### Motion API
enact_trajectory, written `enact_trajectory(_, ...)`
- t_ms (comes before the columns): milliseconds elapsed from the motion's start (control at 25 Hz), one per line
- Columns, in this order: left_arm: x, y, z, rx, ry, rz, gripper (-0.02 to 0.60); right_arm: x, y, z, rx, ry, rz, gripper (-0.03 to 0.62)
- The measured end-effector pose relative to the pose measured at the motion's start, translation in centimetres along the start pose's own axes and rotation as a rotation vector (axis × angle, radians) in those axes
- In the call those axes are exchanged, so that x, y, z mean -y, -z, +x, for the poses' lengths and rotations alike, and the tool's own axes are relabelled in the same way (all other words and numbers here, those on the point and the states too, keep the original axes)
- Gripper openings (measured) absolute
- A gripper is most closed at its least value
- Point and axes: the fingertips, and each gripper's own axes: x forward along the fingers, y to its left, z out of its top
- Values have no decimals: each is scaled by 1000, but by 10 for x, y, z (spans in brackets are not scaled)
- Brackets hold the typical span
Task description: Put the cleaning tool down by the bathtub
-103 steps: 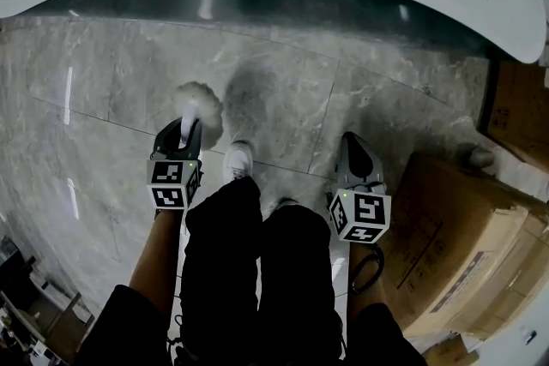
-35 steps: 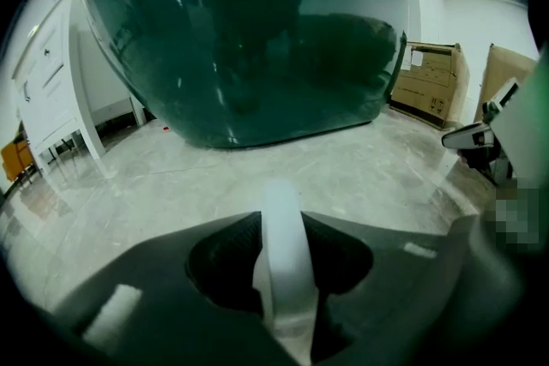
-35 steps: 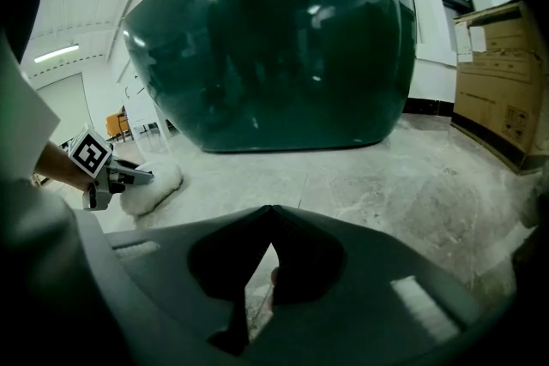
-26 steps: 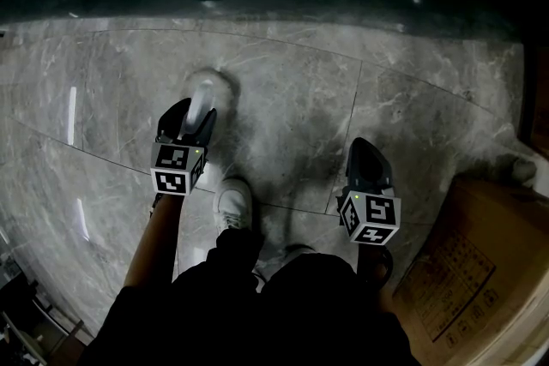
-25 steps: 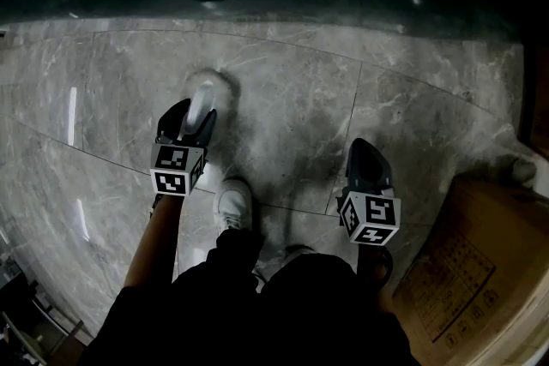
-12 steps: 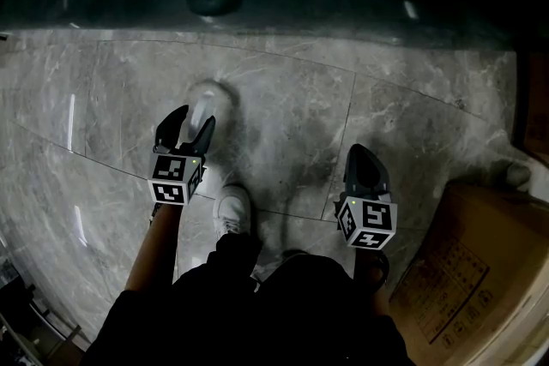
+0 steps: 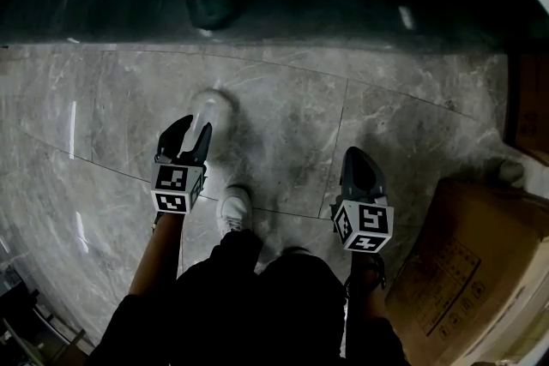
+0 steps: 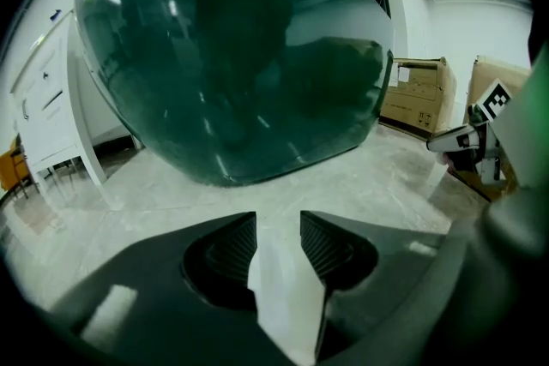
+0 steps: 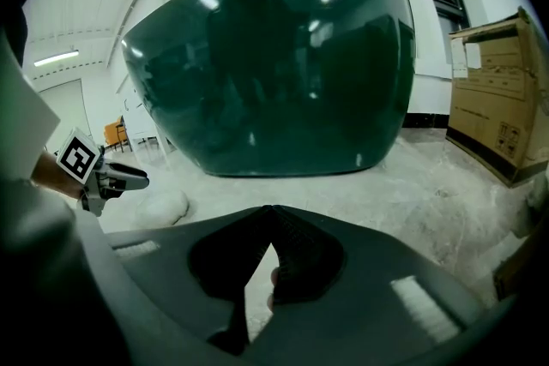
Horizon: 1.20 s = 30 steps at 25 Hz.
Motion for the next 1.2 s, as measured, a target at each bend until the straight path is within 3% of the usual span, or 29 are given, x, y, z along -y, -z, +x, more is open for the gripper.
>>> enact_trajectory(520, 14, -56, -50, 4, 43, 34, 46, -24, -63, -46, -16, -8, -2, 13)
enact_trajectory(1200, 15, -174, -168, -2, 80, 28, 7, -73, -198, -143, -36, -49, -32, 14)
